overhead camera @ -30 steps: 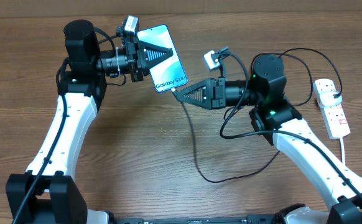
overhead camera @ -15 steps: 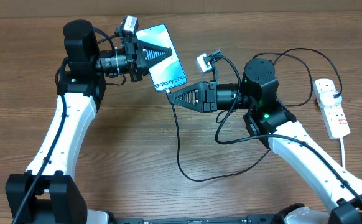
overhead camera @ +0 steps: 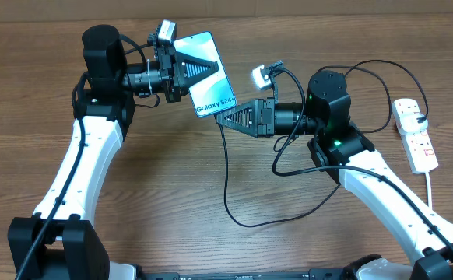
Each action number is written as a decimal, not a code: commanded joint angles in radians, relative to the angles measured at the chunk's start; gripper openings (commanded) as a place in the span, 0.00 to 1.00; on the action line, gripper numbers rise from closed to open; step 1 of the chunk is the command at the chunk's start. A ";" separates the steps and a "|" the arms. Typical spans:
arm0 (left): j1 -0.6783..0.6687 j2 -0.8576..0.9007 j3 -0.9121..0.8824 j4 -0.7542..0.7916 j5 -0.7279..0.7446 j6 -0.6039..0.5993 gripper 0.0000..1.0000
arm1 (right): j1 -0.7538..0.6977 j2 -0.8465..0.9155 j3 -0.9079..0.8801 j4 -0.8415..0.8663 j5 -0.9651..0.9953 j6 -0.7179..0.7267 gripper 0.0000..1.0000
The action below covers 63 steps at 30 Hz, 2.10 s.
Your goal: Plug charger to phone and switch on socket
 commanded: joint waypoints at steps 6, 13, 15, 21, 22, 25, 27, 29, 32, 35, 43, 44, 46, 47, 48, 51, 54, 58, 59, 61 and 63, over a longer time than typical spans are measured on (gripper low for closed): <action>0.024 -0.011 0.012 0.004 0.026 0.024 0.04 | -0.027 -0.018 0.009 0.019 -0.106 -0.006 0.04; 0.049 -0.011 0.012 0.004 0.058 0.024 0.04 | -0.036 -0.018 0.009 0.018 -0.137 -0.002 0.04; 0.049 -0.011 0.012 0.003 0.061 0.024 0.04 | -0.036 -0.018 0.009 0.018 -0.135 -0.002 0.04; 0.042 -0.011 0.012 0.003 0.064 0.024 0.04 | -0.036 -0.018 0.009 0.018 -0.135 -0.001 0.04; 0.040 -0.011 0.012 0.003 0.064 0.024 0.04 | -0.035 -0.018 0.009 0.018 -0.136 -0.001 0.04; 0.034 -0.011 0.012 0.003 0.064 0.024 0.04 | -0.034 -0.018 0.009 0.018 -0.136 0.002 0.04; 0.029 -0.011 0.012 0.003 0.064 0.024 0.04 | -0.034 -0.018 0.009 0.018 -0.137 0.007 0.04; 0.026 -0.011 0.012 0.003 0.064 0.024 0.04 | -0.034 -0.018 0.009 0.018 -0.137 0.018 0.04; 0.020 -0.011 0.012 0.003 0.064 0.024 0.04 | -0.034 -0.018 0.009 0.018 -0.136 0.018 0.04; 0.019 -0.011 0.012 0.003 0.064 0.024 0.04 | -0.034 -0.018 0.009 0.018 -0.136 0.018 0.04; 0.016 -0.011 0.012 0.003 0.060 0.032 0.04 | -0.034 -0.018 0.009 0.019 -0.157 0.021 0.04; 0.016 -0.011 0.012 0.003 0.060 0.032 0.04 | -0.034 -0.018 0.009 0.019 -0.164 0.021 0.04; 0.016 -0.011 0.012 0.004 0.056 0.032 0.04 | -0.034 -0.018 0.009 0.018 -0.172 0.021 0.04; 0.016 -0.011 0.012 0.003 0.056 0.032 0.04 | -0.034 -0.018 0.009 0.018 -0.173 0.021 0.04; 0.016 -0.011 0.012 0.003 0.056 0.032 0.04 | -0.034 -0.018 0.009 0.018 -0.173 0.021 0.04; 0.014 -0.011 0.012 0.003 0.056 0.032 0.04 | -0.034 -0.018 0.009 0.018 -0.173 0.021 0.04; 0.014 -0.011 0.012 0.003 0.056 0.032 0.04 | -0.034 -0.018 0.009 0.018 -0.174 0.022 0.04; 0.010 -0.011 0.012 0.003 0.057 0.032 0.04 | -0.034 -0.018 0.009 0.018 -0.173 0.021 0.04; 0.008 -0.011 0.012 0.003 0.057 0.032 0.04 | -0.034 -0.018 0.009 0.018 -0.173 0.021 0.04; 0.003 -0.011 0.012 0.003 0.056 0.033 0.04 | -0.034 -0.018 0.009 0.018 -0.174 0.021 0.04; -0.002 -0.011 0.012 0.003 0.056 0.035 0.04 | -0.034 -0.018 0.009 0.018 -0.174 0.022 0.04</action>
